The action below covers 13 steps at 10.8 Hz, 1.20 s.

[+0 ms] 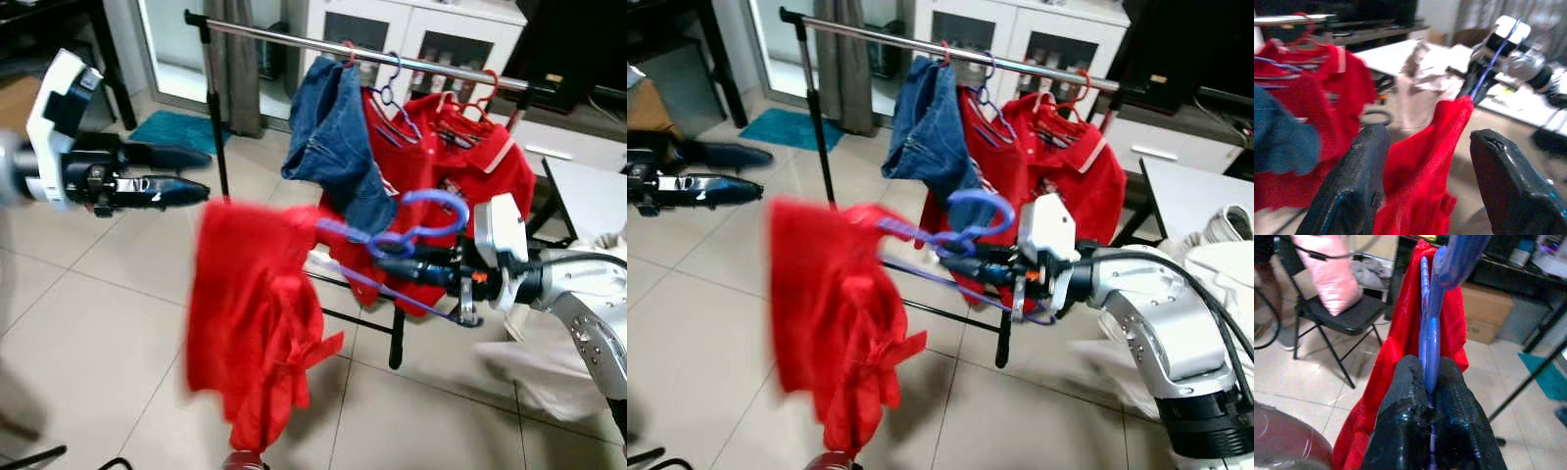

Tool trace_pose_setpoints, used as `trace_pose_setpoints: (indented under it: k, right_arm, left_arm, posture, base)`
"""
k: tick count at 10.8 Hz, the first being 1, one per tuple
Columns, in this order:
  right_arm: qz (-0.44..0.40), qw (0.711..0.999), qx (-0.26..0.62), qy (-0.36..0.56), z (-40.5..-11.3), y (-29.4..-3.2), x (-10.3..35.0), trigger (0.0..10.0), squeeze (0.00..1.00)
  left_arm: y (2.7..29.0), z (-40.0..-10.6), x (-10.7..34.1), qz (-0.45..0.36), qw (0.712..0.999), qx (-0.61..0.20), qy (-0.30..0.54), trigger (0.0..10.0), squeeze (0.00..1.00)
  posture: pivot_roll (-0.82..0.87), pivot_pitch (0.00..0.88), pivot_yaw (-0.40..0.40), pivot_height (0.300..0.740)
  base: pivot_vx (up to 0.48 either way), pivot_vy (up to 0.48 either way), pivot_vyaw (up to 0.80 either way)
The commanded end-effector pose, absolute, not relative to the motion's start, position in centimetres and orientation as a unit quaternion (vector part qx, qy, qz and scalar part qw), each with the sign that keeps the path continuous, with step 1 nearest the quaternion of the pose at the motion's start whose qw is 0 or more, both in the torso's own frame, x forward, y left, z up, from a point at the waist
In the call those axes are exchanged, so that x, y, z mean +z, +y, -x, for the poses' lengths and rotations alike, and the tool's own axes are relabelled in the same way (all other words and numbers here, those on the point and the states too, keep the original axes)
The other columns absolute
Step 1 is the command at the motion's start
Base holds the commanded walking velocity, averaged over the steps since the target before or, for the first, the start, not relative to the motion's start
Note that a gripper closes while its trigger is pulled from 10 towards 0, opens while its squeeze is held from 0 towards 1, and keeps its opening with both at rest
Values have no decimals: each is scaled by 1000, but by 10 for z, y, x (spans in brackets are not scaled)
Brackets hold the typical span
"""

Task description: Hang hanger

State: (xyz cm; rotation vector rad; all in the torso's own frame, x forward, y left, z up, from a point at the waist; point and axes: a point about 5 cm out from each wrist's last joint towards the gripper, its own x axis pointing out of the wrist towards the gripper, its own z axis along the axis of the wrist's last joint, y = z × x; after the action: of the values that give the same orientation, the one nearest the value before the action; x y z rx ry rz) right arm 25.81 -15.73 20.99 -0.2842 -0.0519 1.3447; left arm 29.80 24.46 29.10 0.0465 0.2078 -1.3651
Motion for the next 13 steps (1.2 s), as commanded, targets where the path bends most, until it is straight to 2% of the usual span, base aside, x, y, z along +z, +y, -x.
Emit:
trace_pose_setpoints:
  k: [1,3,7,8,9,10,11,12,13]
  right_arm:
    - [152,761,629,-43,-255,-157,220,10000,0]
    - [163,746,644,-41,-252,-155,219,10000,0]
    - [184,739,648,-31,-256,-147,218,10000,0]
    - [188,736,650,-31,-257,-146,218,10000,0]
    - [190,735,651,-29,-257,-146,218,10000,0]
    - [190,734,651,-27,-258,-146,217,10000,0]
    - [190,733,652,-27,-258,-145,218,10000,0]
    - [191,733,653,-27,-259,-144,217,10000,0]
    - [192,733,652,-25,-260,-144,216,10000,0]
  left_arm:
    - [238,-299,288,-31,752,-650,106,10000,0]
    - [232,-305,273,-44,732,-667,132,10000,0]
    - [203,-312,270,-55,696,-704,126,10000,0]
    - [199,-312,258,-82,687,-707,149,8510,0]
    - [195,-309,258,-69,678,-716,152,4549,0]
    - [192,-308,260,-57,673,-722,151,4196,0]
    - [190,-306,257,-54,665,-727,161,1686,0]
    - [188,-303,254,-51,655,-735,165,118,0]
    - [186,-301,254,-44,649,-741,166,0,0]
  posture:
    - [225,2,-29,740]
    - [219,4,-33,740]
    - [205,4,-28,740]
    - [203,3,-28,740]
    - [203,3,-28,740]
    - [205,3,-30,740]
    - [205,4,-30,740]
    - [204,4,-29,740]
    - [204,4,-28,740]
  base:
    - [0,0,0]
    - [0,0,0]
    - [0,0,0]
    - [0,0,0]
    - [0,0,0]
    - [0,0,0]
    - [0,0,0]
    - [0,0,0]
    - [0,0,0]
